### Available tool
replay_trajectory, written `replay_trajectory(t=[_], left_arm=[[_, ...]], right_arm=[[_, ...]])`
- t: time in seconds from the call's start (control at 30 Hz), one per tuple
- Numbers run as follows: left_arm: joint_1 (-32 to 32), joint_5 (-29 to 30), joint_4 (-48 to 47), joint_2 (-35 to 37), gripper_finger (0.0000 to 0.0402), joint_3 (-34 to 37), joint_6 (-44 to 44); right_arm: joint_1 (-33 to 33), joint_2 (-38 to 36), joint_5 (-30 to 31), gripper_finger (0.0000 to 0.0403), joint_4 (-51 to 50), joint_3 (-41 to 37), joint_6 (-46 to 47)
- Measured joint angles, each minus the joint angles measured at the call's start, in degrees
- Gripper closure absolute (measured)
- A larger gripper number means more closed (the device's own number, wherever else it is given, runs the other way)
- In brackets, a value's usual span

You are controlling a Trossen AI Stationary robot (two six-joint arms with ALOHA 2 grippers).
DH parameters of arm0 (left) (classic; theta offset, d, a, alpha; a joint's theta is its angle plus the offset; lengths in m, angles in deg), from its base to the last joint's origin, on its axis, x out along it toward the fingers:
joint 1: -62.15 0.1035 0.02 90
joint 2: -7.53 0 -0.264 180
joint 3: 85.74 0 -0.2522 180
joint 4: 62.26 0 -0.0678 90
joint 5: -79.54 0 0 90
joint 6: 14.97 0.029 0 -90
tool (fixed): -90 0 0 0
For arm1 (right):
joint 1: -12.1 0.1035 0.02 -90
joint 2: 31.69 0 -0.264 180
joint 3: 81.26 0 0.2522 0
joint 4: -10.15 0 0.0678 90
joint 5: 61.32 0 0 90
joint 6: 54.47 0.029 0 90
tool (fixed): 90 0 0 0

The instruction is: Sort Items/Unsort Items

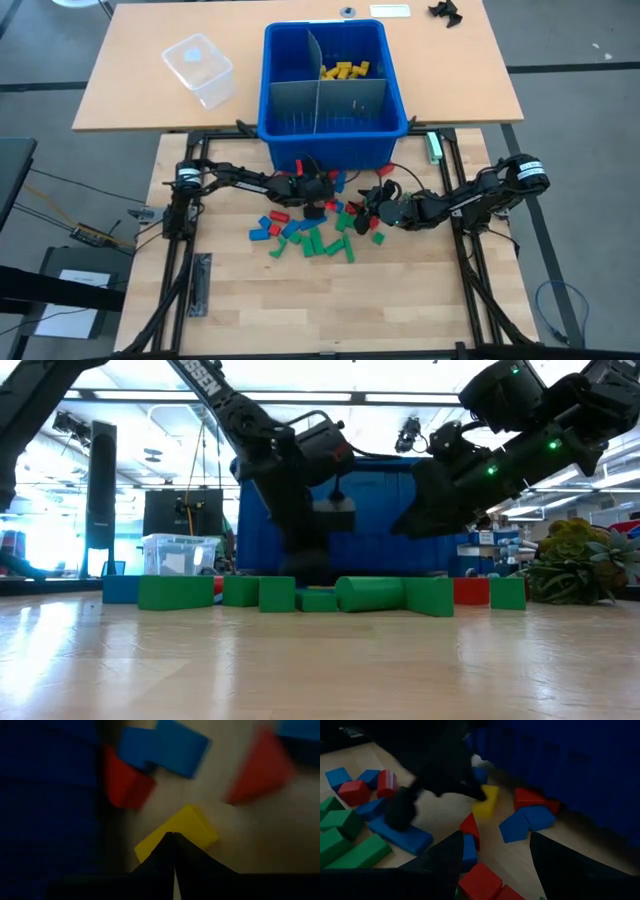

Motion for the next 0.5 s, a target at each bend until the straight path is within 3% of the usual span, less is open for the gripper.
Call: replay_trajectory(t=[0.2,0.4,0.5], left_arm=[[-2.2,-5.3,-10.2,1.9,0.0391,-2.3,-7.5],[-3.3,-17.6,-22.1,1.6,0.0392,-9.4,-18.6],[-3.4,-19.5,-24.8,1.6,0.0391,-12.7,-20.7]], right_arm=[[0.0,0.0,-0.1,0.0174,-0.2,0.0,0.1],[0.0,0.0,-0.3,0.0174,-0.4,0.0,0.8],[0.0,0.0,-0.5,0.0174,-0.4,0.0,1.2]])
